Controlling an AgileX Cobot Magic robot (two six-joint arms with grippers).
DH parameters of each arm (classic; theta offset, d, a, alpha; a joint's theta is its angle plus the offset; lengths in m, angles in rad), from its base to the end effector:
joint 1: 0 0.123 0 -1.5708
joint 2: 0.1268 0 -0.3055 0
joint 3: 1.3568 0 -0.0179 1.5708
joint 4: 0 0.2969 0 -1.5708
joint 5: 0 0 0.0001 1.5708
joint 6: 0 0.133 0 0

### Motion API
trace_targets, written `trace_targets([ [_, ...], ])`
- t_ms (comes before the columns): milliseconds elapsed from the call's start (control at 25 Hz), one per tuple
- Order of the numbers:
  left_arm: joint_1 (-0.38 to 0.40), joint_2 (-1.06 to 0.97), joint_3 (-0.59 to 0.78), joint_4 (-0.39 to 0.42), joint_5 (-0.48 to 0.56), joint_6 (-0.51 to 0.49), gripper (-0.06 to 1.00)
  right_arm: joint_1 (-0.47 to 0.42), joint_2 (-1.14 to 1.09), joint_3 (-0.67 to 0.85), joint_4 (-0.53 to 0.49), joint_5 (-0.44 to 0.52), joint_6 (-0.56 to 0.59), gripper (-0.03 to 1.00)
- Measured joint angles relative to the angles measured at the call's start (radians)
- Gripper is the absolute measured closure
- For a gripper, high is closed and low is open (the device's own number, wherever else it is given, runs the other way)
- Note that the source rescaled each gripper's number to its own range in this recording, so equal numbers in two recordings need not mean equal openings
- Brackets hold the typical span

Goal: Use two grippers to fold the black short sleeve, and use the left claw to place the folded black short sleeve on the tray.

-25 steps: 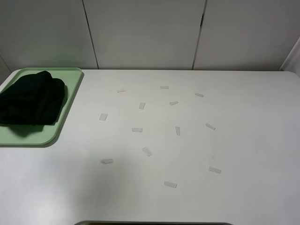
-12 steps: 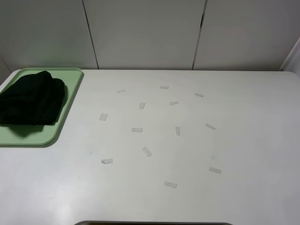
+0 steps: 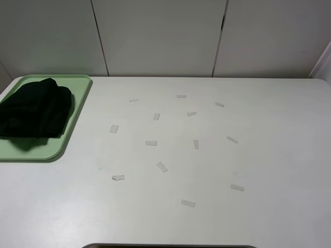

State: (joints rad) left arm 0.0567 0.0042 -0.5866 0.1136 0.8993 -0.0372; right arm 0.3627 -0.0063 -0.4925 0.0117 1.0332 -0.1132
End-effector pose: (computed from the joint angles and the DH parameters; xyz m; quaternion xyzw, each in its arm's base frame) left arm 0.0471 0.0145 0.3314 -0.0367 0.7814 0.0628 0.6198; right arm 0.0501 0.0204 0.2812 -0.1996 0.8224 0.0721 0.5278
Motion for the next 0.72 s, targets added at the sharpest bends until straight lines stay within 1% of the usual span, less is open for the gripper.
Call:
trace_targets([
  [200, 0.0, -0.007, 0.038, -0.016, 0.097, -0.036, -0.06, 0.0, 0.0, 0.0, 0.0, 0.0, 0.0, -0.03],
  [520, 0.0, -0.007, 0.098, -0.021, 0.149, -0.038, -0.06, 0.0, 0.0, 0.0, 0.0, 0.0, 0.0, -0.03],
  [720, 0.0, -0.007, 0.101, -0.021, 0.151, -0.038, -0.06, 0.0, 0.0, 0.0, 0.0, 0.0, 0.0, -0.03],
])
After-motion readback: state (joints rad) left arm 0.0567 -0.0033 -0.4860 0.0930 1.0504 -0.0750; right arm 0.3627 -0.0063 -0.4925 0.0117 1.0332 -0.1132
